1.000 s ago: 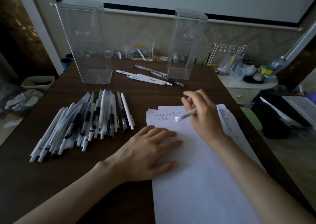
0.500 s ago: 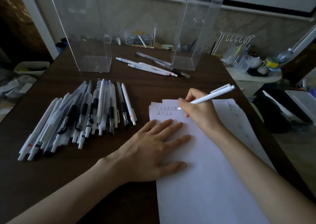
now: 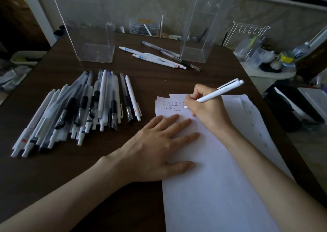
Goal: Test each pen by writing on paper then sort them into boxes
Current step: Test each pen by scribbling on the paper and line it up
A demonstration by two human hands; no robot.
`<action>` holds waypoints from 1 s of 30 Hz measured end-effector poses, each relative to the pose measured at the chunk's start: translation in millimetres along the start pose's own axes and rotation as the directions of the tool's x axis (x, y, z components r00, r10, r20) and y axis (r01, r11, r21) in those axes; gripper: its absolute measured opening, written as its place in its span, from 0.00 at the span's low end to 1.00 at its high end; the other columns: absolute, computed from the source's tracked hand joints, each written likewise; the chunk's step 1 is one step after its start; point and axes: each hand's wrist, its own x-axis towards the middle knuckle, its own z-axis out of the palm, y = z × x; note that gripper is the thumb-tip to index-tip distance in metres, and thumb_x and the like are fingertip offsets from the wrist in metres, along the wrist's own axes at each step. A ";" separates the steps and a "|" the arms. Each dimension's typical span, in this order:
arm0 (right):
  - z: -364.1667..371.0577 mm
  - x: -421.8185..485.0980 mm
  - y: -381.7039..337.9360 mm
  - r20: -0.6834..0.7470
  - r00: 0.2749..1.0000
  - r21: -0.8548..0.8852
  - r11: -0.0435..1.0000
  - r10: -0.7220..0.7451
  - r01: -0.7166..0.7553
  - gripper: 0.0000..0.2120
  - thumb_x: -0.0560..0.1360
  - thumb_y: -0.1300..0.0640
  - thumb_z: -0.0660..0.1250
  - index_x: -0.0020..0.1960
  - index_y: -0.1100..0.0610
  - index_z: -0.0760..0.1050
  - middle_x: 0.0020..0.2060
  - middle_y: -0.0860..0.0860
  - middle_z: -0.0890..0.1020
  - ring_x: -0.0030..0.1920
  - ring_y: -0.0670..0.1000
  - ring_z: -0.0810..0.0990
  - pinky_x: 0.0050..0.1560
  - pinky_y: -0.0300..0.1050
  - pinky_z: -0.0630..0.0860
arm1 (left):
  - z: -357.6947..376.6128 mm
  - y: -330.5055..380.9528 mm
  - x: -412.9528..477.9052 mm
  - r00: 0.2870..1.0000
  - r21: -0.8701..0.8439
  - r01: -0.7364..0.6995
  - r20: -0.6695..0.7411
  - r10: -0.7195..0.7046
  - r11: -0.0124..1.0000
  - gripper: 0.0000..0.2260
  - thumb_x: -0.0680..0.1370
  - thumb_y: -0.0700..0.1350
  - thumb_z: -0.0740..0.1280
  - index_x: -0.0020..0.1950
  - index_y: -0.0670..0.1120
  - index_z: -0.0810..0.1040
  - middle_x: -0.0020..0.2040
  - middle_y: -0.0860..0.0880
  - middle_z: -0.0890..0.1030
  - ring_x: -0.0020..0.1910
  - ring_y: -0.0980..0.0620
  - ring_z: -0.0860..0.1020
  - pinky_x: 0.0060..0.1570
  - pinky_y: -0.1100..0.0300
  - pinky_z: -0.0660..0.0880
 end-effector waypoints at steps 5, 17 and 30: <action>0.2 -1.0 -0.4 0.005 1.000 0.016 1.000 0.014 -0.014 0.13 0.71 0.66 0.65 0.32 0.62 0.63 0.26 0.66 0.69 0.24 0.46 0.72 0.29 0.44 0.67 | -1.0 0.4 0.2 1.000 -0.011 0.000 0.004 0.000 1.000 0.32 0.73 0.70 0.45 0.75 0.61 0.49 0.77 0.54 0.46 0.75 0.53 0.41 0.70 0.54 0.39; -1.3 -2.5 -3.8 0.028 1.000 0.033 0.999 0.003 -0.004 0.13 0.72 0.66 0.65 0.33 0.64 0.64 0.23 0.59 0.69 0.22 0.41 0.73 0.32 0.50 0.75 | -1.6 0.1 -0.1 1.000 -0.018 0.001 0.014 -0.001 1.000 0.32 0.73 0.70 0.45 0.75 0.61 0.50 0.77 0.54 0.46 0.75 0.53 0.42 0.71 0.54 0.40; -3.8 -2.1 0.2 0.000 1.000 0.149 0.989 -0.018 0.018 0.17 0.75 0.56 0.68 0.33 0.57 0.64 0.19 0.47 0.70 0.22 0.46 0.69 0.28 0.38 0.68 | 0.0 -1.9 1.0 0.999 -0.029 -0.019 -0.032 0.018 0.999 0.32 0.73 0.70 0.46 0.75 0.59 0.53 0.77 0.54 0.50 0.75 0.53 0.45 0.72 0.54 0.43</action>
